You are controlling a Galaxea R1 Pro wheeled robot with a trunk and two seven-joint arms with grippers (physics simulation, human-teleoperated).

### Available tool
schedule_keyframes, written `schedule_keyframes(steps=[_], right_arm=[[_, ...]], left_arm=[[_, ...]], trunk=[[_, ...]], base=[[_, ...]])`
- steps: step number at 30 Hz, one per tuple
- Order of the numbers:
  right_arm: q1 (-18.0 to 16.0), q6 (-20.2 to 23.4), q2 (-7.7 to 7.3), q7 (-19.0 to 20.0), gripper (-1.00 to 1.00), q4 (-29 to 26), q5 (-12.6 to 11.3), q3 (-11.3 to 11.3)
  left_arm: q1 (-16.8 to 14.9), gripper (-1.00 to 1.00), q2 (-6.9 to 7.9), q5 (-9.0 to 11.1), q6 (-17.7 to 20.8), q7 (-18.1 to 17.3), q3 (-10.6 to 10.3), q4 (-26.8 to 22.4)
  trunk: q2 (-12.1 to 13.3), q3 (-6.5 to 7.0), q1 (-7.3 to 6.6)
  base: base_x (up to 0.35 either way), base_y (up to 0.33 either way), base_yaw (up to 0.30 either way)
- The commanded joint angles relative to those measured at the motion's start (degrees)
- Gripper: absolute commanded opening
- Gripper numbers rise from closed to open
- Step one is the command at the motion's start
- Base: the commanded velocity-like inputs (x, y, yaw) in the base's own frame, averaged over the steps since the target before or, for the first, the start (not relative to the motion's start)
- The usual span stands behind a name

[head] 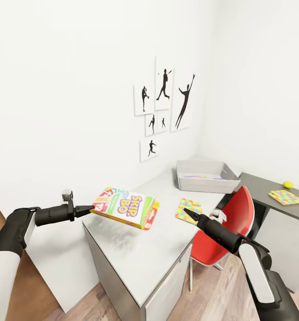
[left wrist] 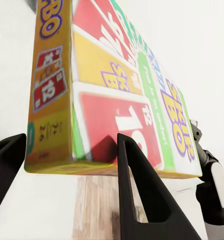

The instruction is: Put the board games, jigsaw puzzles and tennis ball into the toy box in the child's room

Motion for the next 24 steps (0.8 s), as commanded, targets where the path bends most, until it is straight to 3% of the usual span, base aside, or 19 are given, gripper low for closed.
schedule_keyframes(steps=[1,18,24], right_arm=[[-0.06,0.33,-0.03,0.23,1.0,0.0,0.05,-0.08],[-0.09,0.35,-0.28,0.25,1.0,0.02,0.02,-0.48],[-0.03,0.41,-0.35,1.29,1.0,0.02,0.02,-1.16]], left_arm=[[-0.03,-1.0,-0.01,-0.3,0.6,-0.36,0.1,-0.03],[-0.03,-1.0,0.21,-0.37,0.94,-0.39,0.25,-0.03],[-0.03,-1.0,1.04,-0.37,0.94,-0.38,0.25,-0.03]], trunk=[[0.37,0.18,-0.22],[7.19,4.4,-3.95],[9.59,5.89,-5.27]], base=[[0.0,0.0,-0.192],[0.0,0.0,-0.203],[0.0,0.0,-0.206]])
